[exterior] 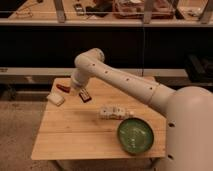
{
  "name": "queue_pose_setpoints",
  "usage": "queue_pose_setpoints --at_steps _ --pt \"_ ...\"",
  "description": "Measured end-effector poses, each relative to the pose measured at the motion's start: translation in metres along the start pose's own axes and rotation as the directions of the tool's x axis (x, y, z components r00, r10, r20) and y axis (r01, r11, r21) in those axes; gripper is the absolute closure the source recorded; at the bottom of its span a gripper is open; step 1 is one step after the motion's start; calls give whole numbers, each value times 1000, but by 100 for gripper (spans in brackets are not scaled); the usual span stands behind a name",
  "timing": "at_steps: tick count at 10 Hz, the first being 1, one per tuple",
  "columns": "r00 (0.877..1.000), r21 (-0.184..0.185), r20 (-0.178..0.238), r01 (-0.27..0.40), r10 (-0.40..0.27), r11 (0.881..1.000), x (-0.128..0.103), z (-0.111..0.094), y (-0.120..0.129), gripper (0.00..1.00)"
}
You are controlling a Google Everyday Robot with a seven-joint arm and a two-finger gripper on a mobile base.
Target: Place the pepper on the white sponge
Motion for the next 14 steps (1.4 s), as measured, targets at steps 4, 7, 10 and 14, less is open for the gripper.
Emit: queue_pose_setpoints --at_steps 4,7,10,14 --pt "998 -15 -16 -64 64 998 17 43 41 85" --pt "998 -17 -20 -67 67 998 16 45 45 85" --pt "998 -16 -21 -65 64 998 18 46 44 85" --pt "998 -17 -27 -65 64 998 21 48 47 85"
